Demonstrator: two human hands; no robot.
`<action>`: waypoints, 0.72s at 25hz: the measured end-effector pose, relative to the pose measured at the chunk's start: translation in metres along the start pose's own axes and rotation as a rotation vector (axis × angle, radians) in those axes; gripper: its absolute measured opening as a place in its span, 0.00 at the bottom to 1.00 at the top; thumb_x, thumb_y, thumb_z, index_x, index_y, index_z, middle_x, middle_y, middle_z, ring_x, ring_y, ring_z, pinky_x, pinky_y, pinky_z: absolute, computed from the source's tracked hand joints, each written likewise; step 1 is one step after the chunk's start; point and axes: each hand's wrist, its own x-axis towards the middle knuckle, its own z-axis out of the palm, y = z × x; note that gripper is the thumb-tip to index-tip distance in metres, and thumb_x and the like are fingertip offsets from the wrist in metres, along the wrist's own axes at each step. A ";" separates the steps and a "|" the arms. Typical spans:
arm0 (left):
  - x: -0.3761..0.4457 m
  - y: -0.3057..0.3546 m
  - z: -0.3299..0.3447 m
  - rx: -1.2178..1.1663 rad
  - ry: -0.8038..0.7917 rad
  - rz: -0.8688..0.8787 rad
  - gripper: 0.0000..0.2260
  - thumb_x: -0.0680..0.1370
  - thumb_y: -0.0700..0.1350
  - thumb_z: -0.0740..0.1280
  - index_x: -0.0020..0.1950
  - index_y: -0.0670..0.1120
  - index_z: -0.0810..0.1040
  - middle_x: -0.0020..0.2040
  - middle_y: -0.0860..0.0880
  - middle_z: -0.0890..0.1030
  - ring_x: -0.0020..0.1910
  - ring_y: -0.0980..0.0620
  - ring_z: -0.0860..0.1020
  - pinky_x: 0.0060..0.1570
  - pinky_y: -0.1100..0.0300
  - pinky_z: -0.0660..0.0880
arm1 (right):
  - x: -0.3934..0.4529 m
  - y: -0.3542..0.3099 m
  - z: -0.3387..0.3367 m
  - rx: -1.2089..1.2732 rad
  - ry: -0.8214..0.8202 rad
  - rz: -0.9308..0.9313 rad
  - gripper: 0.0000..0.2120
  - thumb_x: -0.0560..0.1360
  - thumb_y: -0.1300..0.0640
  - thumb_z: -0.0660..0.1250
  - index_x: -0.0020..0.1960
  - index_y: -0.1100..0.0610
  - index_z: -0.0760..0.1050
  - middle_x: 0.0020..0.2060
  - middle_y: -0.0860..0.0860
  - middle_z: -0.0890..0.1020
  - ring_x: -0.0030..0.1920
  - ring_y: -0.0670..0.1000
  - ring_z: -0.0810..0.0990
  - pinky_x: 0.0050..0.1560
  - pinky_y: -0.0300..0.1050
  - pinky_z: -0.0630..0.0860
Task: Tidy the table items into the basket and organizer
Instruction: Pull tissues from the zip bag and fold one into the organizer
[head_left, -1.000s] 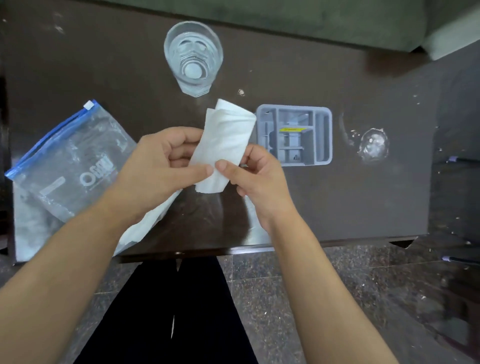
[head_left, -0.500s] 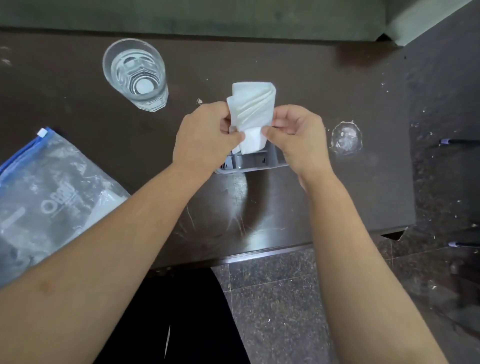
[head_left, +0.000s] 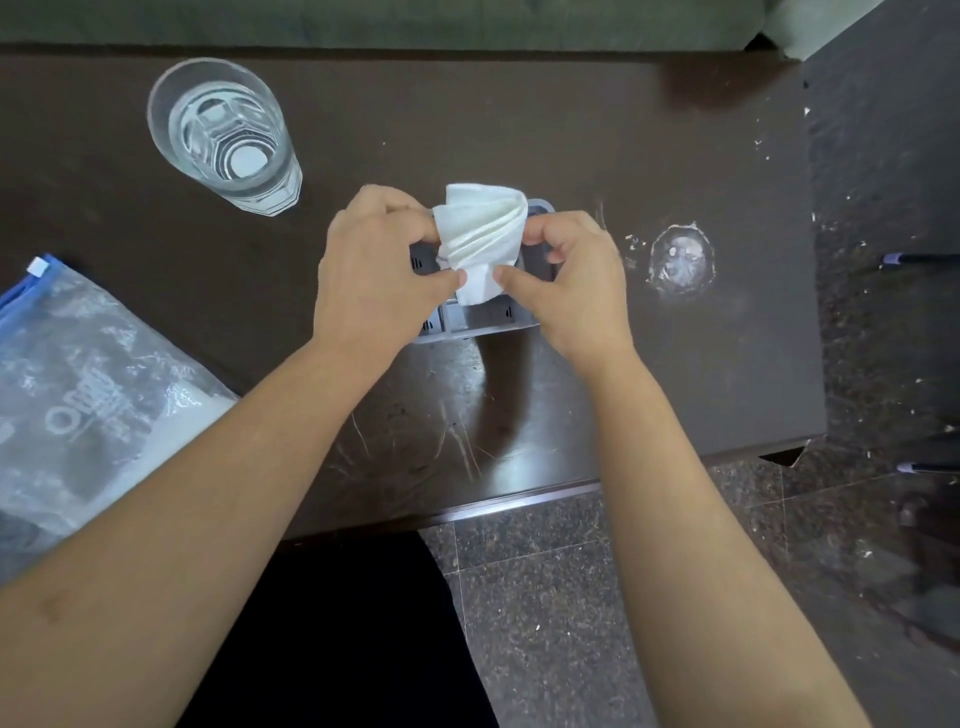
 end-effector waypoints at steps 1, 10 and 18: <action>-0.002 -0.001 0.000 -0.021 0.008 -0.005 0.13 0.68 0.46 0.75 0.51 0.45 0.81 0.57 0.50 0.74 0.57 0.48 0.73 0.52 0.57 0.71 | -0.001 -0.001 0.000 -0.024 0.008 -0.001 0.15 0.68 0.55 0.73 0.54 0.49 0.79 0.50 0.45 0.78 0.55 0.51 0.73 0.53 0.44 0.72; 0.004 -0.001 0.002 -0.014 0.110 0.039 0.08 0.72 0.45 0.71 0.49 0.44 0.81 0.54 0.47 0.78 0.51 0.49 0.75 0.47 0.60 0.72 | -0.001 -0.012 0.009 0.067 0.162 0.017 0.07 0.68 0.57 0.72 0.45 0.50 0.80 0.42 0.47 0.80 0.39 0.46 0.74 0.44 0.43 0.74; 0.002 -0.004 0.008 0.005 0.055 0.044 0.08 0.70 0.45 0.72 0.46 0.43 0.81 0.55 0.48 0.76 0.54 0.45 0.72 0.53 0.50 0.73 | 0.013 -0.011 0.008 -0.467 0.033 -0.127 0.20 0.65 0.53 0.73 0.56 0.50 0.74 0.53 0.47 0.73 0.54 0.53 0.71 0.50 0.48 0.70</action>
